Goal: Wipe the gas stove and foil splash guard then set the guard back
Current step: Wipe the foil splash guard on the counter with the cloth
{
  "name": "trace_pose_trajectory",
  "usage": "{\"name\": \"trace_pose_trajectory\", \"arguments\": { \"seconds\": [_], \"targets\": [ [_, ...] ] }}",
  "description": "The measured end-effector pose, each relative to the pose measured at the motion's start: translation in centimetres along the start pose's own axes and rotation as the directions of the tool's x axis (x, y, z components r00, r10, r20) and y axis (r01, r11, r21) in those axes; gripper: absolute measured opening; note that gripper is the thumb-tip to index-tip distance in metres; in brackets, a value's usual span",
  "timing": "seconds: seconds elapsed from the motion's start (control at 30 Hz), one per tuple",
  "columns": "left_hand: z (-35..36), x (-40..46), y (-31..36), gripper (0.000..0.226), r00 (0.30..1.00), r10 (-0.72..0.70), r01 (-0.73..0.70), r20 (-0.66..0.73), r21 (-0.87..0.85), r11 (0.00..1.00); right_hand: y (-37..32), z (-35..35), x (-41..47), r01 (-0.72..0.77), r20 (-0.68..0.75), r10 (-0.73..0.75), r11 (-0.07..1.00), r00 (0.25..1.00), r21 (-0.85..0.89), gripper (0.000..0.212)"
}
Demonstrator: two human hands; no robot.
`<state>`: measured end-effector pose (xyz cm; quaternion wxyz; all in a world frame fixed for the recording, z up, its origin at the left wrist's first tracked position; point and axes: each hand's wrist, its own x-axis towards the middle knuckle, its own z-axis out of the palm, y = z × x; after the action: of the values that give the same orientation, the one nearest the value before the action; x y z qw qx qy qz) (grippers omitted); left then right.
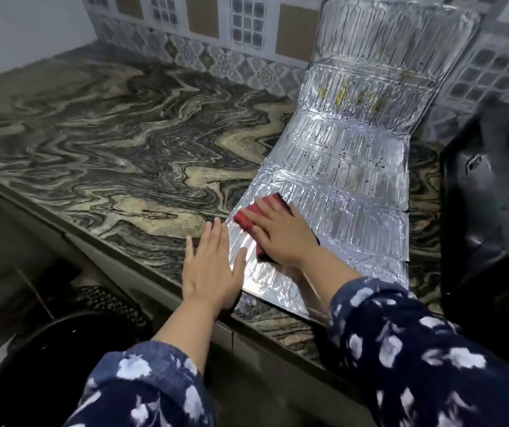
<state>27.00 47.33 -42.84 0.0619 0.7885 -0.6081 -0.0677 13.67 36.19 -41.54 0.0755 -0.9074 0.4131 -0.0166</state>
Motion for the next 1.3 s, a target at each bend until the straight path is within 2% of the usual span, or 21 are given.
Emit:
{"name": "trace_pose_trajectory", "arguments": {
  "seconds": [0.13, 0.3, 0.47, 0.53, 0.6, 0.7, 0.93, 1.13, 1.3],
  "targets": [
    [-0.2, 0.1, -0.1, 0.076, 0.999, -0.002, 0.002, 0.038, 0.001, 1.0, 1.0, -0.1, 2.7, -0.128, 0.057, 0.129, 0.992, 0.99, -0.012, 0.05],
    [-1.1, 1.8, 0.8, 0.067, 0.998, -0.016, 0.015, 0.058, 0.015, 1.0, 1.6, -0.9, 1.2, -0.035, 0.026, 0.033, 0.998, 0.999, 0.056, 0.05],
    [-1.5, 7.2, 3.4, 0.06, 0.996, 0.044, -0.033, 0.072, -0.146, 0.989, 3.2, -0.9, 2.4, 0.07, 0.028, -0.068, 0.995, 0.997, -0.066, 0.066],
    [-1.0, 8.6, 4.3, 0.059, 0.998, 0.02, -0.009, 0.054, -0.199, 0.98, 4.3, -0.7, 3.7, 0.023, 0.003, -0.023, 0.999, 1.0, -0.046, 0.056],
    [-0.4, 9.3, 4.8, 0.061, 0.999, 0.007, -0.002, 0.033, -0.157, 0.988, 5.8, -0.7, 5.1, -0.03, -0.008, 0.03, 0.999, 1.0, -0.035, 0.048],
    [0.4, 9.8, 4.8, 0.066, 1.0, 0.009, -0.009, 0.02, -0.04, 0.999, 8.3, -1.0, 7.5, -0.079, -0.001, 0.079, 0.996, 0.997, -0.039, 0.049],
    [0.8, 10.0, 4.9, 0.072, 1.0, -0.004, 0.004, 0.002, 0.012, 1.0, 11.5, -1.5, 12.4, -0.196, -0.007, 0.196, 0.98, 0.981, -0.044, 0.052],
    [0.6, 9.4, 4.5, 0.07, 1.0, 0.018, -0.019, 0.023, 0.013, 1.0, 11.0, -1.8, 11.4, -0.184, 0.034, 0.185, 0.983, 0.982, -0.023, 0.051],
    [0.0, 5.3, 2.7, 0.068, 0.999, 0.039, -0.039, 0.027, 0.009, 0.999, 8.0, -1.2, 7.3, -0.17, 0.044, 0.171, 0.985, 0.984, -0.015, 0.052]
  ]
}}
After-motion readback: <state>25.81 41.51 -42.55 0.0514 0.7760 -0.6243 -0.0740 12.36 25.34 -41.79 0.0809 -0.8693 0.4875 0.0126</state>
